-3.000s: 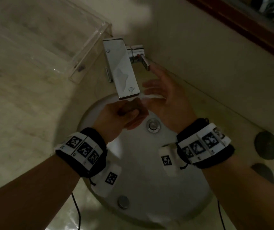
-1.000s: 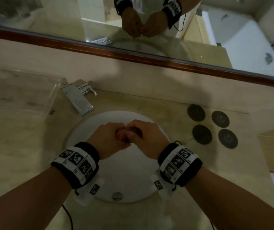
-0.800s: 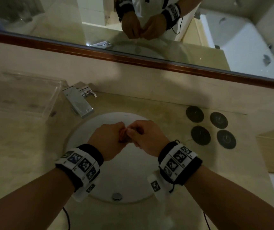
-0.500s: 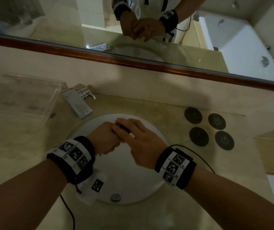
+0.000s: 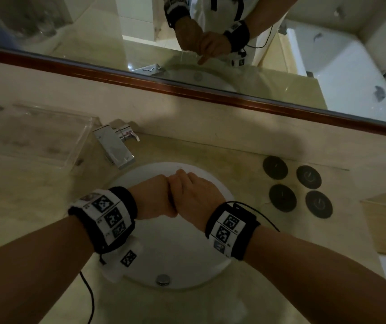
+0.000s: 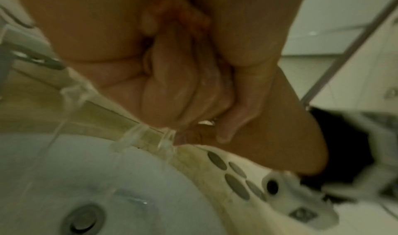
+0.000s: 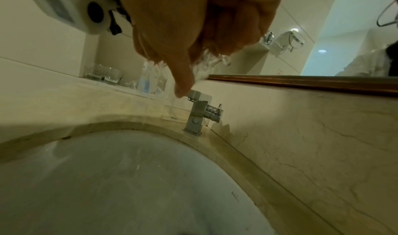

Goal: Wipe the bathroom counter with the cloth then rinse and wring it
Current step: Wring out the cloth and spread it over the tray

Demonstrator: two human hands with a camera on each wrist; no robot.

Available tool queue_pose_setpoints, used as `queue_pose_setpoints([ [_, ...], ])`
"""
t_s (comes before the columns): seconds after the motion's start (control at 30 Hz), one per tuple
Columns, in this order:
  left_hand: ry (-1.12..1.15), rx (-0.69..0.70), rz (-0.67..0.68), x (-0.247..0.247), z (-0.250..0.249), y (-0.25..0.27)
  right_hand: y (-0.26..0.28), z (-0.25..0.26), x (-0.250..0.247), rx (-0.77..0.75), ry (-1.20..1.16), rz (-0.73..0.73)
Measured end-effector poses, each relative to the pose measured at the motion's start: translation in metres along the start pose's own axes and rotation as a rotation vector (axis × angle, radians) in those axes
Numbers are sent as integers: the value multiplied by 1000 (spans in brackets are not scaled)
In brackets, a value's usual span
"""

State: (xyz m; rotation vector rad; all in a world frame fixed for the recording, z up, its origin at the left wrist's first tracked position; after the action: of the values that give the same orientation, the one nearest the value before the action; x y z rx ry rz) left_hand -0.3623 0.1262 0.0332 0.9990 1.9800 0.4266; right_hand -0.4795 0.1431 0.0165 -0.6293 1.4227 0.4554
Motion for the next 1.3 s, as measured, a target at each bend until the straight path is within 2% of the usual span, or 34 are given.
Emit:
queue_pose_setpoints([
  [0.07, -209, -28, -57, 6, 1, -6, -3, 4, -2, 72, -3, 146],
  [0.1, -231, -37, -71, 10, 3, -9, -6, 6, -3, 100, 11, 204],
  [0.23, -149, -132, -162, 15, 7, -11, -11, 6, -5, 153, -3, 434],
  [0.4, -504, -111, -154, 16, 11, -11, -18, 7, -5, 249, -97, 558],
  [0.6, -607, -191, -165, 13, 15, -10, -23, 10, -10, 322, -259, 687],
  [0.77, -749, -136, -195, 15, 17, -7, -26, 8, 1, 419, -541, 798],
  [0.9, -786, -79, -245, 18, 19, -6, -26, 9, 3, 442, -639, 891],
  [0.97, -799, -59, -266, 18, 20, -6, -28, 7, 2, 439, -717, 910],
  [1.07, -834, -28, -286, 17, 19, -5, -28, 3, 5, 514, -893, 919],
  [1.17, -855, 47, -269, 14, 19, -4, -20, 0, 12, 601, -1081, 1011],
  [1.3, -883, 154, -264, 12, 15, 2, -9, -1, 20, 627, -1284, 1083],
])
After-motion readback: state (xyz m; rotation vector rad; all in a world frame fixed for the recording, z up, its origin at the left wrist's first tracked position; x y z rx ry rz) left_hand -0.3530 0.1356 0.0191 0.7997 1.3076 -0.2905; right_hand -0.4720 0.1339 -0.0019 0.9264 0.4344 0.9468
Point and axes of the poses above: each hand's wrist, its own y-axis away from the middle knuckle, its own x-axis out of the palm, z = x × y, the point moved 2 cm from there along -y, towards the middle knuckle, and after that the axes turned 5 degrees about z, right-handed, at the moved point
